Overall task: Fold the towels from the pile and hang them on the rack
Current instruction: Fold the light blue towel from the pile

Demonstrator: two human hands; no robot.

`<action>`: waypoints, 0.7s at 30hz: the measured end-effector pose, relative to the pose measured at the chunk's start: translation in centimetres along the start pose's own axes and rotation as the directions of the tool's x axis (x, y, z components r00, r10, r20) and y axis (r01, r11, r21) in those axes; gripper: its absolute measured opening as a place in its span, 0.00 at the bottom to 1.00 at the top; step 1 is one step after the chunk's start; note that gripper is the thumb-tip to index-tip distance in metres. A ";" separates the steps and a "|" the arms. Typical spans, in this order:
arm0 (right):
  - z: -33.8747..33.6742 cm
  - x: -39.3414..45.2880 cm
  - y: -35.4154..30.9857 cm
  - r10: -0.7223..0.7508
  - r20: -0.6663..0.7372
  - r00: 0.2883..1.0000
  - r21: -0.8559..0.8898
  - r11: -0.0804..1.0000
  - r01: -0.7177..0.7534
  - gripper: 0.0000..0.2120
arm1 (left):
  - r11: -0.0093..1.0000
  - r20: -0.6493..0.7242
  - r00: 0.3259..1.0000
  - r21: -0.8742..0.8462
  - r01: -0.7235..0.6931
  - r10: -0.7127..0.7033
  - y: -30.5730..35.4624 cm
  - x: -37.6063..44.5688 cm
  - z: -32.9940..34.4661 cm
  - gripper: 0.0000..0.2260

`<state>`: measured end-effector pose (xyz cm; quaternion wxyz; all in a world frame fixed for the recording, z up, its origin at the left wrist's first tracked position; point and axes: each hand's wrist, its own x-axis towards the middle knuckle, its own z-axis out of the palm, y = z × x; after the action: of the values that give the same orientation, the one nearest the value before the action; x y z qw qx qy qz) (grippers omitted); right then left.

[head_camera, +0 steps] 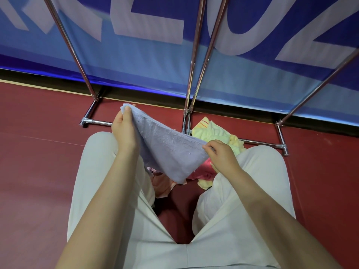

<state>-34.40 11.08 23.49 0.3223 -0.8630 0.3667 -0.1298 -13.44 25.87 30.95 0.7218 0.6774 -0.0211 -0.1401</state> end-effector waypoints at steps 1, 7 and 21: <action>0.0 0.0 0.1 -0.004 0.011 1.000 -0.017 1.000 0.005 0.10 | 1.000 0.001 1.000 0.000 -0.003 0.003 0.1 -0.1 0.0 0.13; -0.1 0.1 0.1 0.030 -0.009 1.000 -0.080 0.996 -0.031 0.17 | 1.000 0.009 1.000 0.013 -0.002 0.001 0.4 -0.5 0.0 0.12; 0.3 0.6 0.8 0.147 -0.010 0.989 -0.262 0.954 -0.145 0.15 | 0.997 0.045 0.997 0.052 -0.061 0.059 0.9 -1.2 0.2 0.11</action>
<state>-34.28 10.37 22.76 0.2159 -0.8693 0.4417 -0.0516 -14.44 25.96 32.02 0.7067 0.6923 -0.0610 -0.1325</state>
